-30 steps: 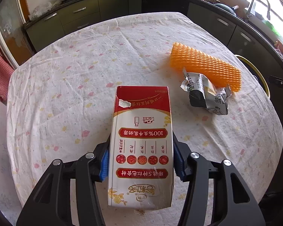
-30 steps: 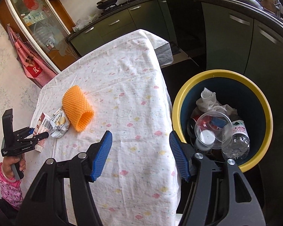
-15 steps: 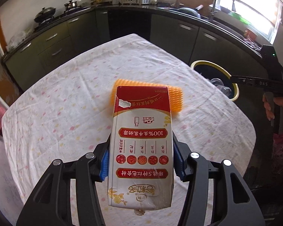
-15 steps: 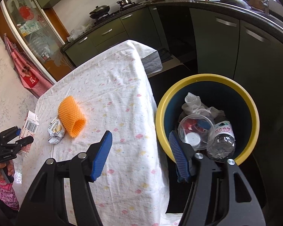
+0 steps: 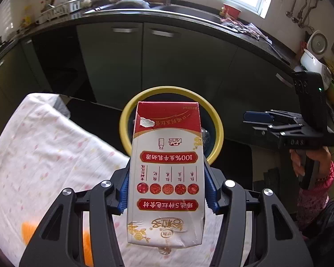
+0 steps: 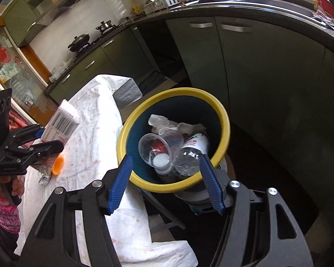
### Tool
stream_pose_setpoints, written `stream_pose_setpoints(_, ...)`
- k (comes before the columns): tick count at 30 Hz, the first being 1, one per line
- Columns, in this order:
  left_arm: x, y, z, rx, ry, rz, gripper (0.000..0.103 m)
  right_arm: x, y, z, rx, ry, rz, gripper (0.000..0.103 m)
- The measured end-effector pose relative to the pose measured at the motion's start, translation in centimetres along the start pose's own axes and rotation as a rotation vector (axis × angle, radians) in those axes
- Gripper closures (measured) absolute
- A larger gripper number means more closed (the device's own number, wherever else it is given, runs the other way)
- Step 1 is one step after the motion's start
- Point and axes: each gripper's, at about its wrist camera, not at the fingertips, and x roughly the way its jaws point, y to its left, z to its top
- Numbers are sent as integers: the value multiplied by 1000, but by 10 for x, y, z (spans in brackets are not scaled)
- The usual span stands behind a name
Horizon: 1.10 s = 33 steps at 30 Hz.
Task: Collect trash
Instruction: 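Carry the milk carton over the bin and drop it with the left gripper, then move the right gripper to the orange mesh sleeve and grasp it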
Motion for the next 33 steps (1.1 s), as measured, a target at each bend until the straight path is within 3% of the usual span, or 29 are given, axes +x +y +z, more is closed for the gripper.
stream_pose_setpoints(5,74,-11,56,24,96,-39,50,-1,-27,-4,56,4,-18,43)
stream_pose_setpoints(10,118,-3,89,25,126,2,48,-1,-44,-7,92,11,-33,43)
stream_pose_setpoints(12,130,1,95,24,140,23,32,0,-47,-7,103,12,-33,43)
stream_pose_setpoints(15,129,2,93,11,132,23,26,0,-48,-8,107,11,-28,43)
stream_pose_setpoints(19,90,6,72,-19,64,15,23,3,-40,-9,93,13,-15,43)
stream_pose_setpoints(21,59,8,57,-38,4,0,17,4,-34,-8,80,20,-10,43)
stream_pose_setpoints(27,-49,25,-12,-128,-208,27,14,10,-9,-7,26,39,12,43)
stream_pose_setpoints(29,-84,36,-43,-178,-273,61,13,15,5,-9,0,53,19,43)
stream_pose_setpoints(33,-148,63,-116,-294,-358,197,11,31,42,-13,-75,99,47,43)
